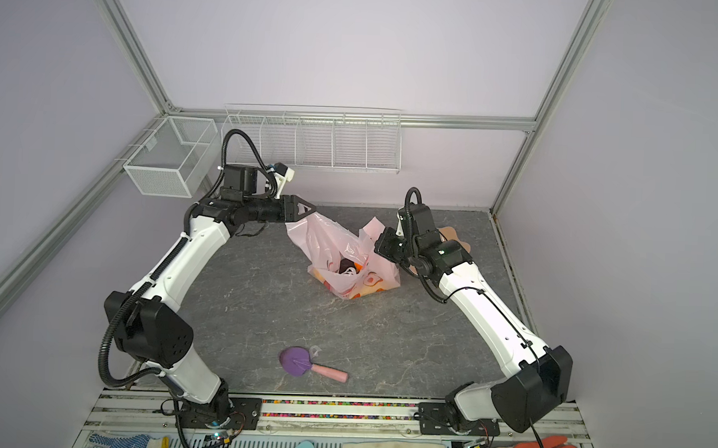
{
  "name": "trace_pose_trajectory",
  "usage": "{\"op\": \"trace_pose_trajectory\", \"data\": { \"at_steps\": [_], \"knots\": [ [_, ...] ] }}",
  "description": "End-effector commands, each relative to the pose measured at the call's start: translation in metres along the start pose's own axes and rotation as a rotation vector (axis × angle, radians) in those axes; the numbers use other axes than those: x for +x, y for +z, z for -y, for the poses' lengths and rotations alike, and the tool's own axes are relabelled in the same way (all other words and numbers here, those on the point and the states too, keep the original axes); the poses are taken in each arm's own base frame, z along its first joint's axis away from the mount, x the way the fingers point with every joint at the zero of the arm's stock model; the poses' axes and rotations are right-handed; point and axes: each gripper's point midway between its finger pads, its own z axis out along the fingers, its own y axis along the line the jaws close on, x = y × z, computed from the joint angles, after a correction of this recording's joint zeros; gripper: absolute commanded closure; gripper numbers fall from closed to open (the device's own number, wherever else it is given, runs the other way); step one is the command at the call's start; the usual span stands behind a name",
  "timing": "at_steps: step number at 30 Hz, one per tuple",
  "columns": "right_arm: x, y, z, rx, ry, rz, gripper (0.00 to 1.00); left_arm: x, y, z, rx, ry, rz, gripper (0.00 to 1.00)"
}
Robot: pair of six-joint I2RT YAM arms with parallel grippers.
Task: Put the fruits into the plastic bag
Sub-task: 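Lower the bag onto the table and open both grippers to release it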
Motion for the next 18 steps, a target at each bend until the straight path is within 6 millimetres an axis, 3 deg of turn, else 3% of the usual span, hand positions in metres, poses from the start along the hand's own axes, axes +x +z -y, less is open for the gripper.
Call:
{"op": "trace_pose_trajectory", "data": {
  "at_steps": [1,4,7,11,14,18],
  "knots": [
    [-0.006,-0.012,-0.008,-0.03,0.0,0.049,0.74,-0.049,-0.044,0.04,0.032,0.024,0.235,0.35],
    [-0.007,-0.021,-0.008,-0.03,-0.017,0.063,0.57,-0.051,-0.058,0.04,-0.009,-0.036,0.283,0.27],
    [-0.009,-0.032,-0.008,-0.032,-0.045,0.072,0.39,-0.042,-0.071,0.023,-0.129,-0.117,0.284,0.24],
    [-0.011,-0.051,-0.004,-0.017,-0.105,0.094,0.16,-0.031,-0.109,-0.004,-0.32,-0.215,0.354,0.22],
    [-0.014,-0.068,0.001,-0.001,-0.159,0.112,0.06,-0.02,-0.137,-0.019,-0.42,-0.251,0.4,0.2],
    [-0.028,-0.095,0.018,0.068,-0.221,0.161,0.01,-0.005,-0.159,-0.033,-0.494,-0.277,0.44,0.17]
  ]
}}
